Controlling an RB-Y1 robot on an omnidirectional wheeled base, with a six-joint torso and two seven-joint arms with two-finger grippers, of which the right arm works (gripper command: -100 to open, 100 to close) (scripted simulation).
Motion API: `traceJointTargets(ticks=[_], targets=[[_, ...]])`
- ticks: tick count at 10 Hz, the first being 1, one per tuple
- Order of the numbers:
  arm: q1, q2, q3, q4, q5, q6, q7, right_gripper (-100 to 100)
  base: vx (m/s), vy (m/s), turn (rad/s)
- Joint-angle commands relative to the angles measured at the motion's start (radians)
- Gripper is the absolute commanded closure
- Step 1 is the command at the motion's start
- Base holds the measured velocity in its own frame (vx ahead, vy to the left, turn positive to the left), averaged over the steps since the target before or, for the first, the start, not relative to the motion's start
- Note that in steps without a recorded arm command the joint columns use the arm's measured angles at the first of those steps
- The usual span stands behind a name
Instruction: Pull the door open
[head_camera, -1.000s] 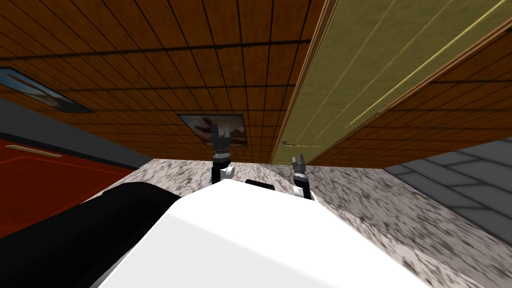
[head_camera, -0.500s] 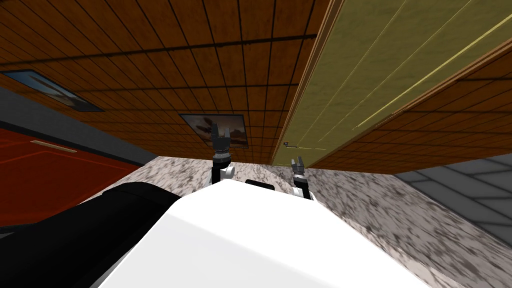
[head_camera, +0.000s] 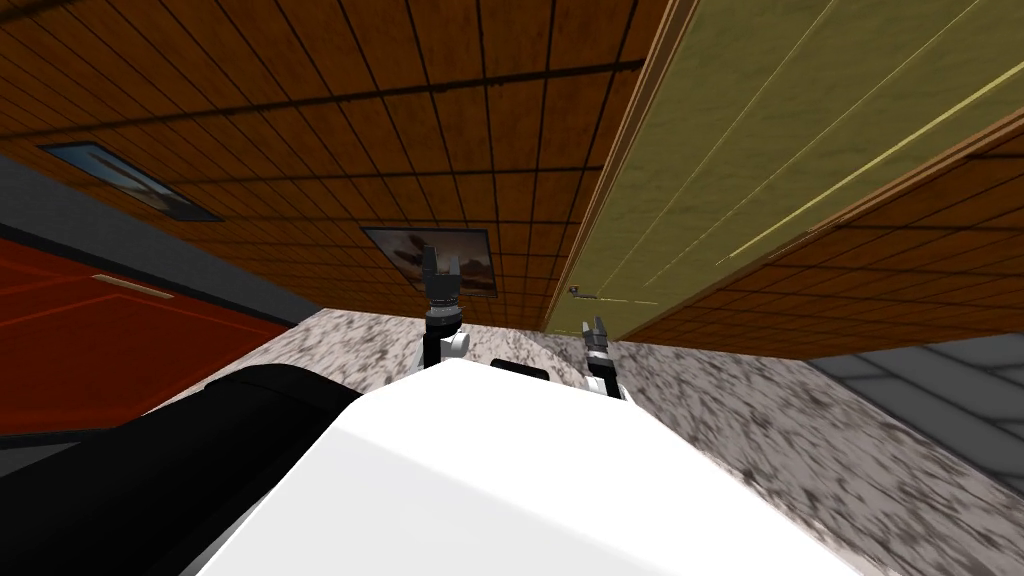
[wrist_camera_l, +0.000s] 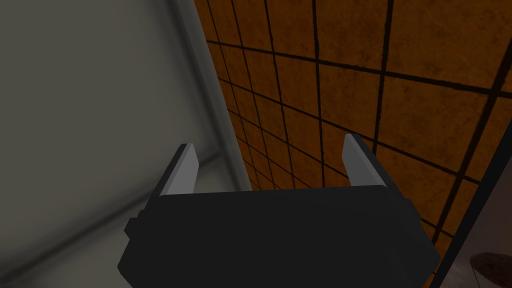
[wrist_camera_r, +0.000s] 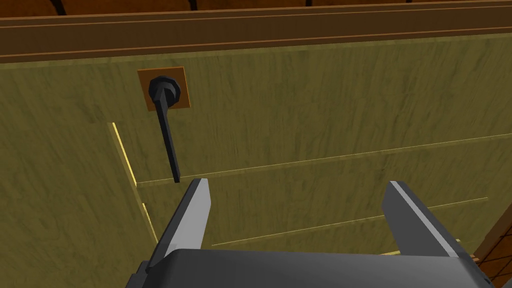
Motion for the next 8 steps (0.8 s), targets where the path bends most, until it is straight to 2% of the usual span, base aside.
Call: traceJointTargets(ticks=[1, 3, 4, 5, 6, 8], targets=[[-0.014, -0.008, 0.001, 0.05, -0.003, -0.009, -0.007, -100, 0.045, -0.028, 0.071], [-0.038, -0.023, 0.002, 0.123, -0.008, -0.026, -0.02, -100, 0.071, -0.059, 0.132], [-0.038, -0.023, 0.002, 0.138, -0.008, -0.026, -0.02, -100, 0.055, -0.05, 0.016], [-0.05, -0.03, 0.002, 0.176, -0.011, -0.034, -0.026, -100, 0.06, -0.034, 0.046], [-0.05, -0.03, 0.002, 0.177, -0.011, -0.034, -0.026, -100, 0.039, -0.025, 0.04], [-0.061, -0.037, 0.003, 0.217, -0.013, -0.042, -0.031, -100, 0.035, -0.027, 0.054]])
